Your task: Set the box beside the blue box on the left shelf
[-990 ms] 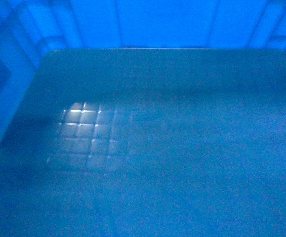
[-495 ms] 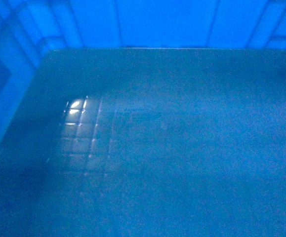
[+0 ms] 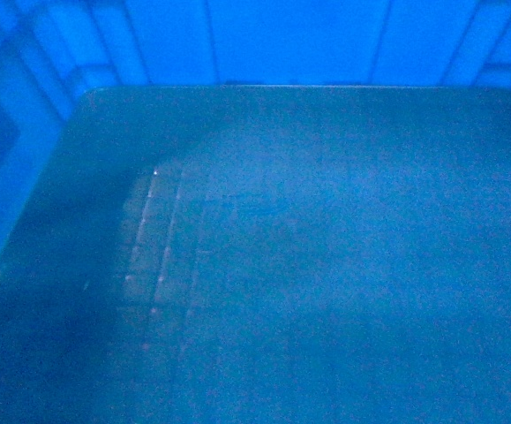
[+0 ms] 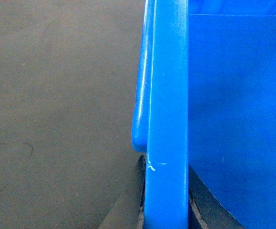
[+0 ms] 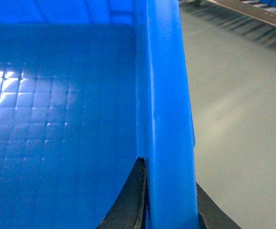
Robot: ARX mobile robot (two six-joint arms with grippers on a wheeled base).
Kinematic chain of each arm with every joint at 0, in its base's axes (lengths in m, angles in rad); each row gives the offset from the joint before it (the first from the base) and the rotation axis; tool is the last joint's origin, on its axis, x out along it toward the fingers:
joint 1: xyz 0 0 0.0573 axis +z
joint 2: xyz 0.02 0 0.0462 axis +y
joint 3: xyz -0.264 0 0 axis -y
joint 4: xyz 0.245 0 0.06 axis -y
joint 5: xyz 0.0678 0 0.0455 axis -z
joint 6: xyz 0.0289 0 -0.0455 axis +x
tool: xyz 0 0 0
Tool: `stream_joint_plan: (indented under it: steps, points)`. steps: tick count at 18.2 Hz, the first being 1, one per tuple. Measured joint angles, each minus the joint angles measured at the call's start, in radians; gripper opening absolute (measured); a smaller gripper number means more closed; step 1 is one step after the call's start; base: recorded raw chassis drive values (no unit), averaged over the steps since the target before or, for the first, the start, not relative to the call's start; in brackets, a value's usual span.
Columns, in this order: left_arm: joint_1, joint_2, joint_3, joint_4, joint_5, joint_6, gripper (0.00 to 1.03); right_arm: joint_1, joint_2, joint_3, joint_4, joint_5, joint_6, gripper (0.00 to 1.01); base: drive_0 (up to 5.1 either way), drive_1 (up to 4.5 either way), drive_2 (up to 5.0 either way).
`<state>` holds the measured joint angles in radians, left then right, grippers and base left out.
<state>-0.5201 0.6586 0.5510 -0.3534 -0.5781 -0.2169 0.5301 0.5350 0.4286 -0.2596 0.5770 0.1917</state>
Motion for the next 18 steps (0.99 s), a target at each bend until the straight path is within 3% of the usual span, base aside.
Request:
stream_joint_plan:
  steps: [18]
  points:
    - [0.0,0.0,0.0,0.0,-0.001,0.0,0.08,0.0,0.0,0.0,0.0,0.0,0.0,0.1,-1.4,-1.43,-1.4]
